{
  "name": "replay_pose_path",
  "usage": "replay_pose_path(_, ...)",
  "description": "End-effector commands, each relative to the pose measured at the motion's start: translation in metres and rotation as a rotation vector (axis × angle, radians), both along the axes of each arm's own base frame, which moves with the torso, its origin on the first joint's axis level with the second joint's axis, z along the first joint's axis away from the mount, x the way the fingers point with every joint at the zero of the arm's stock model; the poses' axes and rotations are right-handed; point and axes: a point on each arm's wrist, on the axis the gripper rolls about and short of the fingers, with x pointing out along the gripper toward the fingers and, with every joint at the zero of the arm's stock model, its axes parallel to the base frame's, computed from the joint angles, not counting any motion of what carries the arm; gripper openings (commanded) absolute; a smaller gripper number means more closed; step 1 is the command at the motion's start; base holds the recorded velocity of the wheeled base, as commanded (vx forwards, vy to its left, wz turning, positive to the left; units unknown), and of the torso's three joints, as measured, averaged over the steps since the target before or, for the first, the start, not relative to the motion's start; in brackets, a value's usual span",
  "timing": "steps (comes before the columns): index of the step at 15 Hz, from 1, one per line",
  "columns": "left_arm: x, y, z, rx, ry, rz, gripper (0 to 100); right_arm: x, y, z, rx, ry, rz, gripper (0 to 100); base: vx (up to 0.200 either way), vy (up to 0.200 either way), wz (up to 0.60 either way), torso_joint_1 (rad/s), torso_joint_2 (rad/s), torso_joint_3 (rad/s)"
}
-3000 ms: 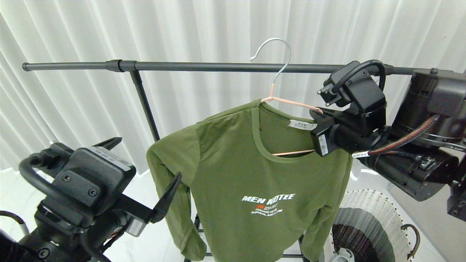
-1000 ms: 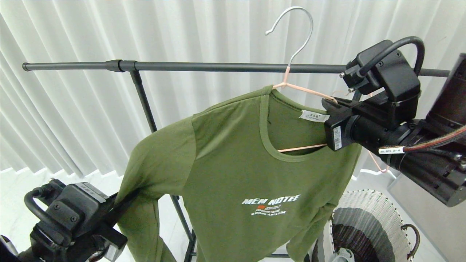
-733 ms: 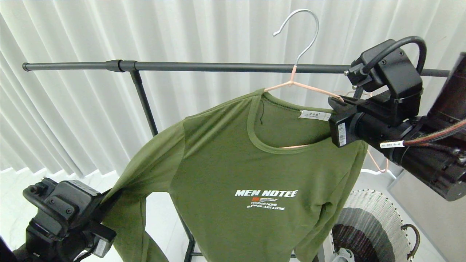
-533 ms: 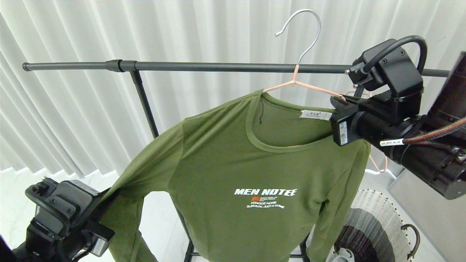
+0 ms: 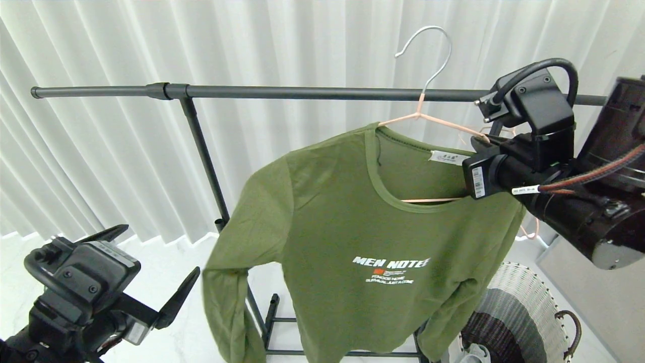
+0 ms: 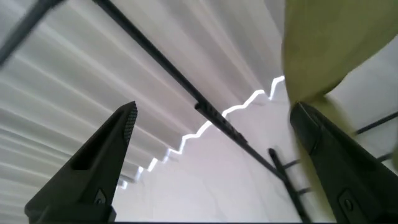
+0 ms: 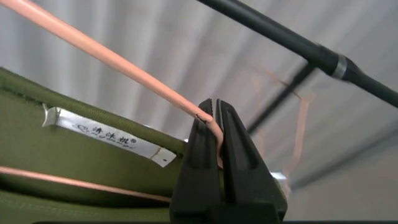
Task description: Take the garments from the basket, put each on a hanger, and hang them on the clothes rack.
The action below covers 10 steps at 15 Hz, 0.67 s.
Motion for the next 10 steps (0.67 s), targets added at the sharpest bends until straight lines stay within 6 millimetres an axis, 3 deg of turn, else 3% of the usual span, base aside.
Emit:
replay_pose_path(1, -0.006, 0.002, 0.006, 0.019, -0.044, -0.007, 100, 0.018, -0.002, -0.005, -0.010, 0.015, -0.113, 0, 0.000, 0.000, 0.00, 0.000, 0.00, 0.000)
replay_pose_path(5, -0.014, 0.006, 0.012, 0.032, -0.098, -0.008, 100, 0.048, 0.002, -0.005, 0.001, 0.018, -0.328, 0, 0.000, 0.000, 0.00, 0.000, 0.00, 0.000)
replay_pose_path(9, -0.013, 0.006, 0.014, 0.031, -0.101, -0.006, 100, 0.060, 0.011, -0.004, 0.016, 0.011, -0.403, 0, 0.000, 0.000, 0.00, 0.000, 0.00, 0.000)
replay_pose_path(10, -0.013, 0.005, 0.014, 0.032, -0.099, -0.006, 100, 0.061, 0.012, -0.003, 0.019, 0.010, -0.418, 0, 0.200, 0.000, 0.00, 0.002, 0.01, 0.002)
